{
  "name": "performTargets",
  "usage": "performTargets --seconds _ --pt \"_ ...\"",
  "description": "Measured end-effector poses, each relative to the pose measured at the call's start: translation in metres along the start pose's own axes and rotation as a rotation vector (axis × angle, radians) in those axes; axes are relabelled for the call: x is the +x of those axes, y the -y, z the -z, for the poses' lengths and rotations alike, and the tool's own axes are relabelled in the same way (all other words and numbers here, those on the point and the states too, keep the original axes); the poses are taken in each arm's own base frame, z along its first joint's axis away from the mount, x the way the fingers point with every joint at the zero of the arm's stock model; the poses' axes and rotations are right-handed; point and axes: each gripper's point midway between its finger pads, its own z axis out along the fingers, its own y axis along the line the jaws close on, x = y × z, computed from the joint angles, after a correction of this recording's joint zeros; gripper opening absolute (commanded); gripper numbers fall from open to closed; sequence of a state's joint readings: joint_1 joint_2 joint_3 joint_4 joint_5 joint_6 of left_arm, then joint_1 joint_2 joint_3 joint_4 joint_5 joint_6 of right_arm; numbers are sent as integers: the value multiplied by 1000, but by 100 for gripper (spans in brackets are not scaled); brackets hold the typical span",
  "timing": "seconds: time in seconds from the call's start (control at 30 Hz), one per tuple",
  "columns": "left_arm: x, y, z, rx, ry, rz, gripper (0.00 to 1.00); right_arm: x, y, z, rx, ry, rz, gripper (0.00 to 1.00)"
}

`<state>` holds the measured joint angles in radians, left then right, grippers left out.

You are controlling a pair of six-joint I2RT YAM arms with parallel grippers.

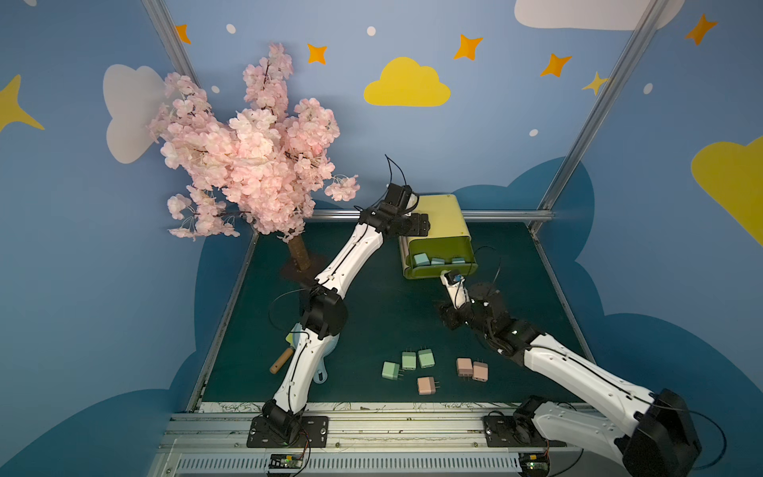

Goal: Place the plugs into the drawer by color
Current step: Place the plug in the drawer, then close the drawer in the storage box.

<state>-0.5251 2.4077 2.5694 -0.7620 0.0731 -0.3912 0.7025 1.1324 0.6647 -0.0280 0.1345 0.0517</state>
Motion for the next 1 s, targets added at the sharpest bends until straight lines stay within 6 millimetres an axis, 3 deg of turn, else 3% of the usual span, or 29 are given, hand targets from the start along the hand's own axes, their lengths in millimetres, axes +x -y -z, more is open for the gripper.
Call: performTargets --seconds 0.07,0.13,0.4,1.0 --pt "0 0 0 0 0 3 90 18 7 -15 48 -45 -15 55" --pt "0 0 0 -2 0 7 90 19 15 -23 99 -49 -32 54" --pt "5 -2 2 -11 -13 35 89 -36 47 -32 227 109 -90 50" --pt "6 0 3 -10 -14 40 89 -89 73 -58 236 215 -199 47"
